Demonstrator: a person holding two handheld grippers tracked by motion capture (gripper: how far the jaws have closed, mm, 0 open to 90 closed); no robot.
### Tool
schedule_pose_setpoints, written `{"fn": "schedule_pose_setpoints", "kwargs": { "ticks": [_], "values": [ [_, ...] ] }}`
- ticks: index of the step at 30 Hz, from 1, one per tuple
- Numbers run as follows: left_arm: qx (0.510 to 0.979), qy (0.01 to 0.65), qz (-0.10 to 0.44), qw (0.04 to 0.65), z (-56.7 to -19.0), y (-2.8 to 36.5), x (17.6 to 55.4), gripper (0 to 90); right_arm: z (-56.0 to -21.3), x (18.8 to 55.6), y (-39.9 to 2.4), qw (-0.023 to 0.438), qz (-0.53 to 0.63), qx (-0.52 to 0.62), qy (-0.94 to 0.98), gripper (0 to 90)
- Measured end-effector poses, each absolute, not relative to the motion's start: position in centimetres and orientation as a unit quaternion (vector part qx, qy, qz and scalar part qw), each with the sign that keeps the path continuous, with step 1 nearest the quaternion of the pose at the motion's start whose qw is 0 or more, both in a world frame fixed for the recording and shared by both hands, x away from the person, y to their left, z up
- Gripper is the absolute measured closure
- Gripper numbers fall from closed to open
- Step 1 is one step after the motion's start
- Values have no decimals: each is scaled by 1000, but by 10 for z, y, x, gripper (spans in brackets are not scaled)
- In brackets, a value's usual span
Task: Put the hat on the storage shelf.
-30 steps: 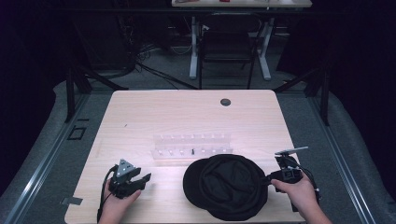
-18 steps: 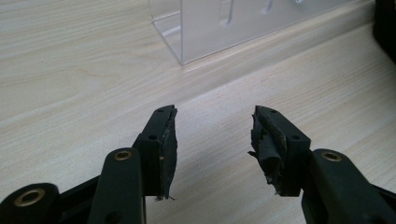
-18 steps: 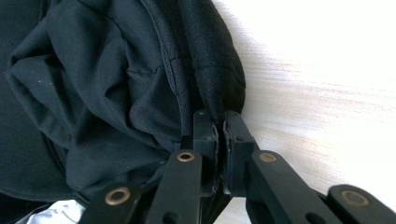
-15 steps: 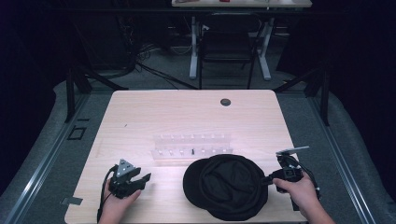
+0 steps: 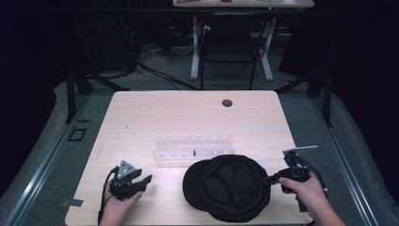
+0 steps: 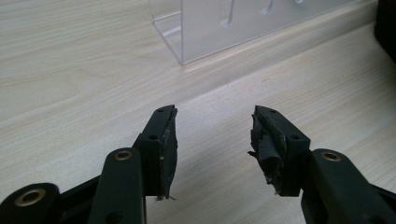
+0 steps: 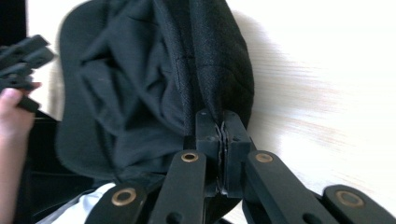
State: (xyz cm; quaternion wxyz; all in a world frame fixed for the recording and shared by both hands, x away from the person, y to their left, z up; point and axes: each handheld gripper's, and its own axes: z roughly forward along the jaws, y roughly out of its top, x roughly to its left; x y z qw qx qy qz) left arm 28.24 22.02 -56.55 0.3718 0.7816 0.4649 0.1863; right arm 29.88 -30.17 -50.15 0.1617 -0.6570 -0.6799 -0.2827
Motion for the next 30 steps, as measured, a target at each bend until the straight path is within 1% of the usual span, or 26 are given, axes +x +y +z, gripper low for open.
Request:
{"fn": "schedule_pose_setpoints", "kwargs": {
  "ticks": [2,3,7,20,30],
  "values": [
    [781,465,187,372,-566,220,283,504,-495,299,-303,160,-273,-649,-691,882],
    [782,465,186,372,-566,220,283,504,-493,298,-302,174,-291,-652,-678,882],
    [781,466,186,372,-566,220,283,504,-481,298,-302,188,-316,-645,-670,882],
    [780,466,186,373,-566,220,283,507,-452,298,-297,212,-374,-619,-657,883],
    [781,465,186,372,-566,220,283,508,-431,298,-294,221,-404,-603,-652,883]
  ]
}}
